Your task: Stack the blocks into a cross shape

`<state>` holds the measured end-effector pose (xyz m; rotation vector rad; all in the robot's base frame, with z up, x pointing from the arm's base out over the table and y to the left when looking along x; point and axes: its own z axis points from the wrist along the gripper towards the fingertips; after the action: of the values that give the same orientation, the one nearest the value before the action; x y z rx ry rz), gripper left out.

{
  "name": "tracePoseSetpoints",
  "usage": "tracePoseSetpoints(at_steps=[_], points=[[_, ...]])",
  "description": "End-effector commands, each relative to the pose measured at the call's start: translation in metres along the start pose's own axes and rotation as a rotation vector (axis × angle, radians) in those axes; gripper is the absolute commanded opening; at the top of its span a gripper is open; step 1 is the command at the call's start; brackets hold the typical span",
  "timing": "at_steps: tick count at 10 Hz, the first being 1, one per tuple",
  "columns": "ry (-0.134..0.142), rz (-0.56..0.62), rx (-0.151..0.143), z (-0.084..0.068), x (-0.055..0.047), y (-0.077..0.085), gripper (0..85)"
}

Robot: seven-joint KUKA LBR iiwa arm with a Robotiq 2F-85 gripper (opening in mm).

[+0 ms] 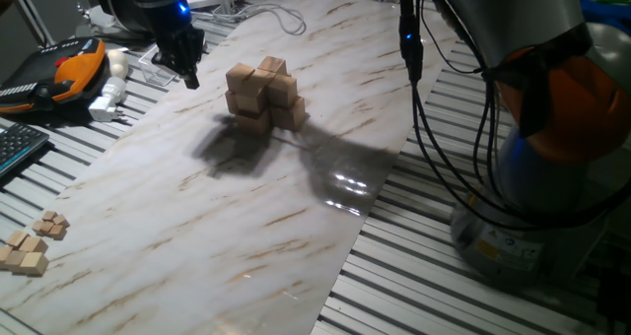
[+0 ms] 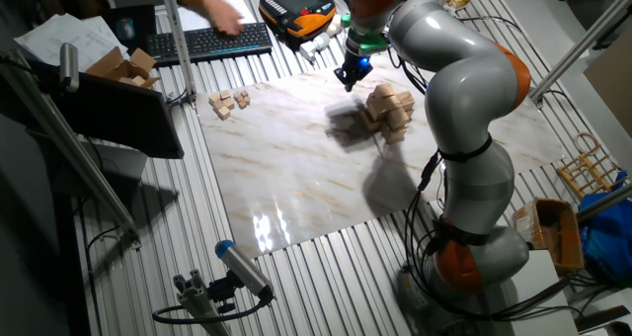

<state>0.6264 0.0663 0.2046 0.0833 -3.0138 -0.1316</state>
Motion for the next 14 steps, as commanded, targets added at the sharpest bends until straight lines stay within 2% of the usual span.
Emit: tracePoseSetpoints(at_steps=[1,7,14], points=[[0.001,-0.001,0.0,0.0,0.0,0.0,0.0],[-0.006,-0.016,0.007,-0.0005,-0.0006,-0.0023,0.0],[0.02,-0.012,0.014,-0.0031,-0.0009,-0.0046,0.0]])
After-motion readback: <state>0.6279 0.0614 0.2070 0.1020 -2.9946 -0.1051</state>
